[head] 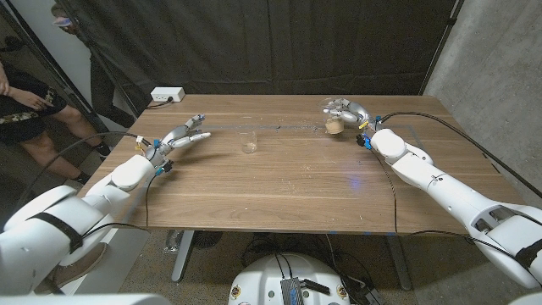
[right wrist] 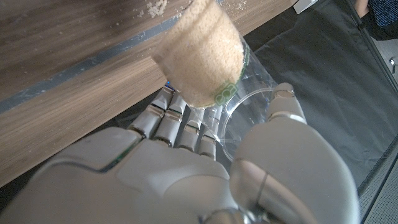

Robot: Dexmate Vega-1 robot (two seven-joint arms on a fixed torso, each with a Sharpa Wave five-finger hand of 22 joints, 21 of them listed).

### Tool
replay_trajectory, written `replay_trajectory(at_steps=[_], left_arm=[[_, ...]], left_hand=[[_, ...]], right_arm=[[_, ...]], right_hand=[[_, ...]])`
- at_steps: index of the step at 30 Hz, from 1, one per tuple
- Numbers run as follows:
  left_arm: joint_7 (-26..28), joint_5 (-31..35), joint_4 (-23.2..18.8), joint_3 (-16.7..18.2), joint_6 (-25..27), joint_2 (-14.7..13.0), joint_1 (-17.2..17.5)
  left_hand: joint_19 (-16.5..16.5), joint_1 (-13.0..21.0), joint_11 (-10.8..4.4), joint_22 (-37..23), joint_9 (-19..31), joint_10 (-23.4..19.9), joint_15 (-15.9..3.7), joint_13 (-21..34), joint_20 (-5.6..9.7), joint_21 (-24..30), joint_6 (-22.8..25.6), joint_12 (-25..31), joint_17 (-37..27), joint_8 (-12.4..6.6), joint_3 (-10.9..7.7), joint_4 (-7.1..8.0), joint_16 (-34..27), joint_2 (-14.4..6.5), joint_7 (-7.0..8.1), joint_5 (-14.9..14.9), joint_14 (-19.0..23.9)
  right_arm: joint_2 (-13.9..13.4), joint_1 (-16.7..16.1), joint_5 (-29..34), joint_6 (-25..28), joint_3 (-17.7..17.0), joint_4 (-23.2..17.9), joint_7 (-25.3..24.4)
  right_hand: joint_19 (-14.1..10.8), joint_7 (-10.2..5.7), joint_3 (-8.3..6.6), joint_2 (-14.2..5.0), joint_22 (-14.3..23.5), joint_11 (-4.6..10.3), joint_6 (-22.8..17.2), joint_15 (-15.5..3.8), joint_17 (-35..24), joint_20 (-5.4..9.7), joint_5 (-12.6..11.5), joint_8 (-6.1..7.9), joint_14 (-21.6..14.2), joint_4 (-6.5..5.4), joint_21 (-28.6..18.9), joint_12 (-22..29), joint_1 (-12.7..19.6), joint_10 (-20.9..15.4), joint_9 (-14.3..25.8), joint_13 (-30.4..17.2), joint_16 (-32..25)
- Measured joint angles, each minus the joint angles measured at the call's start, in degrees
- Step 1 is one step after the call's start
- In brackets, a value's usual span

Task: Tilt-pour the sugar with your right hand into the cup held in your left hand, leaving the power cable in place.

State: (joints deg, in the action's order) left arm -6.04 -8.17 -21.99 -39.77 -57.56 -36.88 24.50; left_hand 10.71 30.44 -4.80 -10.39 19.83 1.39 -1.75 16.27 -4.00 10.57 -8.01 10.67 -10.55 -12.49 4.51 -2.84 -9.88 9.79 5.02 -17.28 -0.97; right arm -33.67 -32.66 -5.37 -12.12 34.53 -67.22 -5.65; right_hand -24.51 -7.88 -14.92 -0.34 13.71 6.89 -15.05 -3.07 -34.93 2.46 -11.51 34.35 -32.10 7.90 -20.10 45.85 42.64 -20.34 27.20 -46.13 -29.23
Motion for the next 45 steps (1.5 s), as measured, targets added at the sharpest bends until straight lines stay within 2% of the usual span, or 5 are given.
replay_trajectory(at_steps=[4, 16, 18, 38, 45], left_arm=[[2.1, 1.6, 0.1, -1.6, -0.4, -0.4, -0.7], [5.9, 3.8, 0.5, -6.4, -0.5, -0.1, -2.0], [9.4, 4.5, 0.5, -6.9, 0.2, 0.2, -2.1], [10.8, 3.2, 0.8, -10.2, 0.7, 3.3, -2.8], [9.9, 3.0, 0.8, -10.4, -1.2, 4.1, -2.8]], left_hand=[[0.3, 0.0, -0.44, 0.3, 0.0, -0.4, -0.08, 0.0, 0.26, 0.1, 0.8, 0.8, 0.0, -0.49, 0.87, -0.25, -0.5, 0.0, -0.19, 0.0, 0.0], [4.1, 1.5, -2.25, 0.1, 0.3, -6.2, -0.34, 0.6, 4.10, 1.4, 6.8, 3.3, -0.4, -3.47, 2.92, -0.87, -2.3, -1.5, -1.00, -1.4, 5.6], [4.6, 1.8, -2.28, 0.1, 0.3, -6.6, -0.28, 0.6, 4.52, 1.8, 7.5, 3.7, -0.5, -3.86, 3.14, -0.79, -2.4, -1.8, -1.04, -1.4, 6.3], [5.4, 2.3, -2.16, 0.1, 0.5, -7.5, -0.28, 1.2, 4.70, 1.8, 8.4, 4.0, -0.8, -4.48, 3.71, -1.03, -2.7, -2.3, -1.64, -1.8, 7.5], [5.4, 2.4, -1.85, 0.1, 0.5, -7.8, -0.28, 1.2, 4.70, 1.8, 8.6, 4.0, -0.8, -4.70, 3.95, -0.79, -2.7, -2.4, -1.85, -2.2, 7.5]], right_arm=[[0.0, 0.0, 0.2, 0.3, 0.1, -0.3, -0.1], [-0.1, -0.1, 0.6, 1.3, 0.1, -0.8, -0.4], [-0.5, -0.2, 0.6, 1.4, 0.1, -1.4, -0.4], [-1.2, -0.3, 0.7, 1.3, -0.2, -1.9, 0.2], [-1.5, -0.4, 0.5, 0.8, -0.6, -1.6, 0.4]], right_hand=[[0.0, 0.00, 0.00, -0.08, 0.0, -0.03, 0.0, 0.00, 0.0, 0.00, 0.0, 0.00, 0.0, 0.00, 0.0, 0.4, -0.1, -0.1, -0.1, 0.0, 0.0], [0.1, 0.01, 0.00, -0.24, 0.0, 0.01, 0.0, -0.19, -0.3, 0.10, 0.0, -0.01, -0.2, 0.00, 0.0, 0.4, -0.2, -0.2, -0.4, -0.2, 0.2], [0.1, 0.02, 0.00, -0.26, 0.0, 0.01, 0.0, -0.19, -0.5, 0.10, 0.0, -0.01, -0.2, 0.00, 0.0, 0.4, -0.2, -0.2, -0.4, -0.2, 0.2], [0.1, 0.00, 0.00, -0.53, 0.0, 0.01, -0.4, -0.02, -1.0, 0.10, 0.2, -0.07, -0.4, 0.00, 0.0, 0.4, 0.1, -0.2, -0.4, -0.4, 0.2], [0.1, 0.20, 0.00, -0.47, 0.0, 0.01, -0.6, -0.02, -1.1, 0.10, 0.3, -0.07, -0.4, 0.00, 0.0, 0.2, 0.2, -0.4, -0.7, -0.4, 0.6]])
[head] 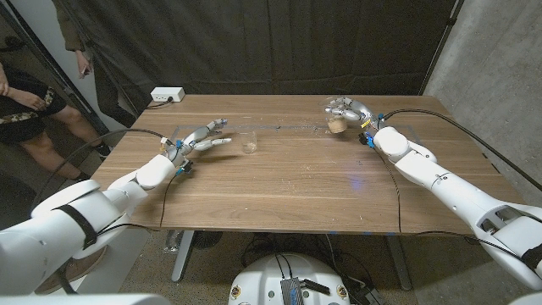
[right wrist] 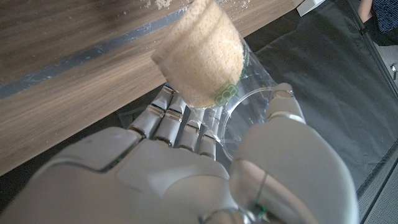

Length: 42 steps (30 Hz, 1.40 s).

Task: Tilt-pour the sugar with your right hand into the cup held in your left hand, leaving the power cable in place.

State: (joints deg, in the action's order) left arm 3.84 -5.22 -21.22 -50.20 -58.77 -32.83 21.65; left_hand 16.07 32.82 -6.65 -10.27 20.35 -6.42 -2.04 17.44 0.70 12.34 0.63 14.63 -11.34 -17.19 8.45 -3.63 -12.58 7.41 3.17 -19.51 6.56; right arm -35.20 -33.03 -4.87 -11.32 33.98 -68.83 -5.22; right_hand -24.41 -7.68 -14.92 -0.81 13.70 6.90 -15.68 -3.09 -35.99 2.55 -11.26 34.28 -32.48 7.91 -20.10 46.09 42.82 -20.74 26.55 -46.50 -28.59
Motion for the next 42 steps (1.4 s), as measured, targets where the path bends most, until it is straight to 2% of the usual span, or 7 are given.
replay_trajectory(at_steps=[15, 16, 21, 42], left_arm=[[-0.9, -0.5, 0.1, 0.7, -0.2, 2.0, 0.3], [-2.2, -1.6, 0.1, 0.7, 1.8, 2.3, 0.3], [-2.7, -1.8, 0.1, 0.7, 2.4, 3.0, 0.3], [-3.7, -1.5, 0.1, 0.1, 2.3, 5.2, -1.0]], left_hand=[[0.2, 0.3, -0.30, 0.0, 0.0, -0.3, -0.28, 0.3, -0.21, 0.0, 0.6, 0.2, -0.3, -0.20, 0.40, 0.06, 0.0, -0.3, 0.03, -0.2, 0.3], [0.2, 0.3, -0.30, 0.0, 0.0, -0.3, -0.10, 0.3, -0.20, 0.0, 0.6, 0.2, -0.3, -0.41, 0.54, -0.08, 0.0, -0.3, 0.00, -0.2, 0.5], [0.2, 0.3, -0.21, 0.0, 0.0, -0.8, -0.08, 0.5, -0.20, 0.0, 0.9, 0.4, -0.3, -0.63, 0.70, 0.07, 0.0, -0.3, -0.02, -0.2, 0.5], [0.2, 1.2, -0.31, 0.0, 0.3, -2.0, -0.31, 0.8, -0.23, 0.0, 2.2, 0.7, -0.3, -1.08, 0.86, 0.24, -0.5, -1.2, 0.21, -0.4, 1.7]], right_arm=[[-0.3, -0.2, -0.5, -0.5, -0.2, 0.2, 0.2], [-0.3, -0.2, -0.5, -0.5, -0.2, 0.2, 0.2], [-1.1, -1.0, -0.7, -0.5, -0.9, -0.5, 0.2], [-2.1, -2.3, -1.7, -1.2, -2.0, -1.0, 0.0]], right_hand=[[0.0, -0.19, 0.00, 0.01, 0.3, 0.00, -0.2, 0.00, -0.3, 0.00, -0.3, -0.05, 0.0, 0.00, 0.0, 0.0, 0.1, -0.2, 0.0, -0.1, 0.3], [0.0, -0.19, 0.00, 0.01, 0.3, 0.00, -0.2, 0.00, -0.3, 0.00, -0.3, -0.05, 0.0, 0.00, 0.0, -0.1, 0.1, -0.2, 0.0, -0.1, 0.3], [0.0, -0.41, 0.00, -0.01, 0.3, 0.01, -0.4, 0.12, -0.5, 0.00, -0.3, 0.04, -0.1, 0.00, 0.0, -0.2, 0.1, -0.6, 0.0, -0.1, 0.3], [0.0, -0.10, 0.00, -0.22, 0.3, 0.11, -0.7, 0.02, -0.8, 0.00, -0.3, 0.06, -0.6, 0.00, 0.0, -0.2, -0.1, -0.7, -0.5, -0.1, 0.7]])
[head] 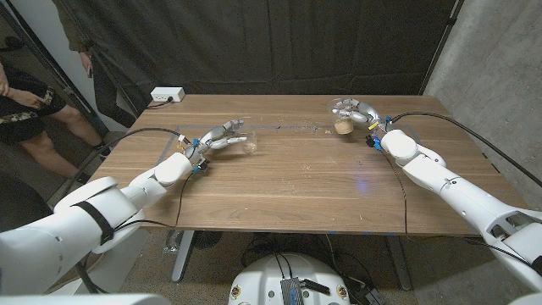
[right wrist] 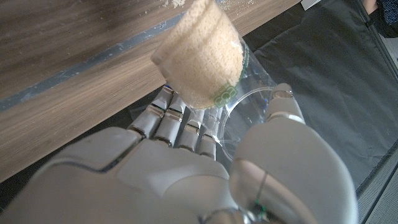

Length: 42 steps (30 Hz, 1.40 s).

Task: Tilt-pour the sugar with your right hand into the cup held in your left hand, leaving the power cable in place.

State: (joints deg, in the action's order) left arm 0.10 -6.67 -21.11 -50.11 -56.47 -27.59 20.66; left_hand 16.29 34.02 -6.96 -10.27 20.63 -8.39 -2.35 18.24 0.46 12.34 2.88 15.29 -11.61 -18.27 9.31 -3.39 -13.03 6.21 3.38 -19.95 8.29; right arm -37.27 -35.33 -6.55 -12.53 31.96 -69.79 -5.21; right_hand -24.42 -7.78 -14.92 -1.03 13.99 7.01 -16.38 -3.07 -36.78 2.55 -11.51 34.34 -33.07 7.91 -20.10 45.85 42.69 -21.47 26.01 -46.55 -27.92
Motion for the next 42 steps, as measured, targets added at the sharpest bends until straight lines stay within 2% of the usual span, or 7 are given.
replay_trajectory(at_steps=[11, 20, 23, 28, 35, 42], left_arm=[[-0.5, -0.5, 0.1, -0.1, 2.1, 1.8, 0.0], [-0.6, -1.1, 0.1, -0.4, 3.8, 2.9, -0.2], [-0.6, -1.1, 0.2, -0.5, 3.8, 3.3, -0.3], [-0.6, -1.1, 0.2, -0.6, 3.8, 3.9, -0.4], [-0.5, -1.8, 0.2, -0.1, 2.6, 4.9, -0.1], [-0.7, -3.3, 0.2, 0.4, 2.3, 5.4, 0.4]], left_hand=[[0.2, 0.2, -0.21, 0.0, 0.0, -0.4, 0.18, 0.3, -0.17, 0.0, 0.0, 0.0, 0.0, -0.38, 0.48, 0.00, 0.0, -0.2, 0.00, -0.4, 0.4], [1.2, 0.8, -1.13, -0.2, 0.0, -2.8, 0.14, 0.5, -0.57, 0.0, 0.9, 0.8, -0.3, -1.03, 0.48, 0.00, -0.8, -0.8, 0.45, -0.9, 3.0], [1.6, 1.1, -1.11, -0.3, 0.2, -3.8, 0.09, 0.8, -0.17, 0.0, 1.5, 1.2, -0.3, -1.25, 0.72, -0.25, -1.0, -1.1, 0.40, -0.9, 3.5], [3.0, 2.6, -1.00, -0.3, 0.3, -5.9, 0.02, 1.5, 0.34, 0.4, 3.5, 2.2, -0.7, -2.38, 0.72, -0.25, -1.6, -2.6, 0.20, -1.3, 6.0], [5.8, 5.2, -1.44, -0.5, 0.3, -8.8, 0.01, 2.6, 1.89, 1.4, 6.9, 4.0, -1.5, -4.17, 0.14, -0.82, -2.9, -4.8, 0.04, -1.8, 10.5], [7.8, 7.7, -1.74, -0.6, 0.5, -10.3, -0.10, 3.4, 1.89, 2.0, 8.7, 5.1, -2.1, -5.26, -0.16, -1.45, -3.4, -5.7, 0.31, -2.2, 13.0]], right_arm=[[-0.6, -0.3, -0.4, -0.4, -0.3, 0.1, 0.5], [-1.0, -0.7, -0.7, -0.6, -0.7, 0.2, 0.6], [-1.0, -0.7, -0.9, -0.7, -0.7, 0.2, 0.6], [-1.0, -0.7, -1.1, -0.9, -0.7, 0.2, 0.6], [-1.6, -2.1, -1.4, -1.1, -1.5, -0.1, 0.4], [-1.8, -2.3, -1.6, -1.3, -1.7, -0.1, 0.4]], right_hand=[[0.0, 0.00, 0.00, 0.01, 0.0, 0.17, -0.6, 0.00, -0.3, 0.00, 0.0, -0.06, 0.0, 0.00, 0.0, 0.0, 0.0, -0.4, -0.3, 0.0, 0.0], [0.0, 0.03, 0.00, 0.03, 0.0, 0.17, -1.0, 0.00, -0.4, 0.00, 0.0, -0.11, 0.0, 0.00, 0.0, 0.0, 0.0, -0.4, -0.3, 0.0, 0.5], [0.0, -0.01, 0.00, 0.03, 0.0, 0.17, -1.0, 0.00, -0.5, 0.00, 0.1, -0.04, 0.0, 0.00, 0.0, 0.0, 0.0, -0.4, -0.3, -0.3, 0.5], [0.0, -0.01, 0.00, 0.03, 0.0, 0.28, -1.0, 0.00, -0.5, 0.00, 0.2, 0.02, 0.0, 0.00, 0.0, 0.0, 0.0, -0.5, -0.4, -0.3, 0.5], [0.0, 0.01, 0.00, 0.03, 0.0, 0.29, -1.0, 0.00, -0.5, 0.00, 0.2, 0.02, 0.0, 0.00, 0.0, 0.0, 0.0, -0.5, -0.5, -0.3, 0.9], [0.0, 0.01, 0.00, 0.17, 0.0, 0.21, -1.0, -0.25, -0.8, 0.00, 0.2, 0.01, -0.3, 0.00, 0.0, -0.1, 0.2, -0.6, -0.6, -0.3, 0.9]])
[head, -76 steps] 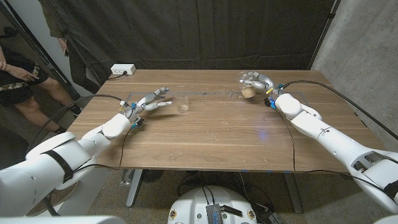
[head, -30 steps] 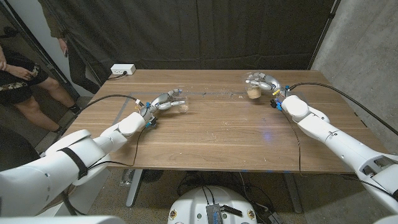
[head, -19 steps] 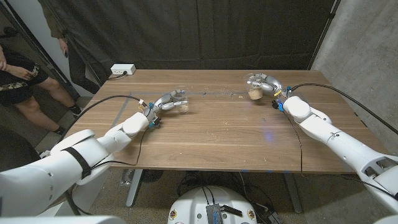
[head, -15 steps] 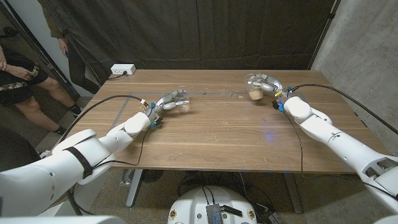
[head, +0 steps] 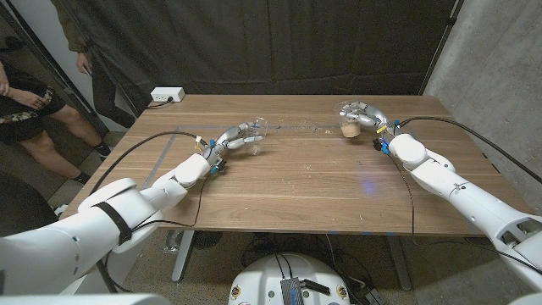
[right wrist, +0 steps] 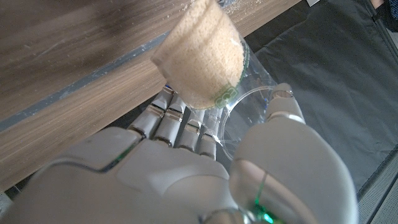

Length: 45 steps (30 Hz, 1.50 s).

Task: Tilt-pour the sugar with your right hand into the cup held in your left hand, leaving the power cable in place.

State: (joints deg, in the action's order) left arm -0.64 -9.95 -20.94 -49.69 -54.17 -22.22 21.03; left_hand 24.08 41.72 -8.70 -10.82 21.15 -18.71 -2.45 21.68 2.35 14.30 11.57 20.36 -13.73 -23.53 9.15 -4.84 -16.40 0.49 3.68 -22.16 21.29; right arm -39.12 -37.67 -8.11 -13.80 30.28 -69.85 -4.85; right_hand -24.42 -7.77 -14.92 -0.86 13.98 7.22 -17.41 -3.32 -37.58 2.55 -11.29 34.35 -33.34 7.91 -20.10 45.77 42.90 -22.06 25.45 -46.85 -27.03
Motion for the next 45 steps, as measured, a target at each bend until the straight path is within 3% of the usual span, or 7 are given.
replay_trajectory(at_steps=[15, 33, 45], left_arm=[[0.9, -1.4, 0.2, 3.0, 1.0, 2.0, 2.3], [0.5, -3.3, 0.2, 4.3, 4.0, 3.3, 2.4], [-0.2, -3.5, 0.3, 5.0, 2.9, 4.0, 2.4]], left_hand=[[3.1, 2.6, -0.35, -0.3, 0.3, -2.5, -0.20, 1.3, 0.46, 1.0, 2.2, 1.8, -0.9, -1.32, -0.26, -1.04, -0.6, -1.1, -0.31, 0.0, 3.7], [5.5, 5.4, -0.01, -0.4, 0.5, -5.5, -0.42, 2.9, 0.40, 1.9, 5.1, 4.0, -1.9, -2.99, -0.72, -1.50, -1.0, -3.4, -0.82, 0.4, 7.6], [6.2, 7.2, -0.04, -0.5, 0.8, -6.8, -0.42, 3.7, 0.30, 2.3, 6.6, 5.1, -2.7, -3.91, -0.87, -1.66, -1.6, -3.9, -1.23, 0.9, 9.6]], right_arm=[[0.6, 1.0, -0.1, -1.8, 0.3, 2.8, 0.7], [1.4, 2.3, -0.1, -4.0, 0.8, 6.4, 1.4], [2.3, 2.8, -0.6, -6.0, 0.9, 9.7, 1.6]], right_hand=[[0.0, 0.01, 0.00, -0.15, 0.0, -0.12, -0.4, 0.11, -0.3, 0.00, 0.0, -0.07, -0.3, 0.00, 0.0, -0.2, 0.0, -0.1, -0.1, 0.0, 0.4], [0.2, -0.22, -0.26, -0.20, 0.0, -0.04, -0.6, 0.12, -0.3, 0.21, -0.2, 0.27, -0.3, 0.26, 0.0, -0.4, 0.0, -0.4, -0.1, 0.0, 0.4], [0.2, -0.01, -0.25, -0.19, 0.0, 0.10, -1.0, 0.21, -0.5, 0.21, -0.2, 0.27, -0.4, 0.25, 0.0, -0.4, 0.0, -0.7, -0.2, 0.0, 1.0]])
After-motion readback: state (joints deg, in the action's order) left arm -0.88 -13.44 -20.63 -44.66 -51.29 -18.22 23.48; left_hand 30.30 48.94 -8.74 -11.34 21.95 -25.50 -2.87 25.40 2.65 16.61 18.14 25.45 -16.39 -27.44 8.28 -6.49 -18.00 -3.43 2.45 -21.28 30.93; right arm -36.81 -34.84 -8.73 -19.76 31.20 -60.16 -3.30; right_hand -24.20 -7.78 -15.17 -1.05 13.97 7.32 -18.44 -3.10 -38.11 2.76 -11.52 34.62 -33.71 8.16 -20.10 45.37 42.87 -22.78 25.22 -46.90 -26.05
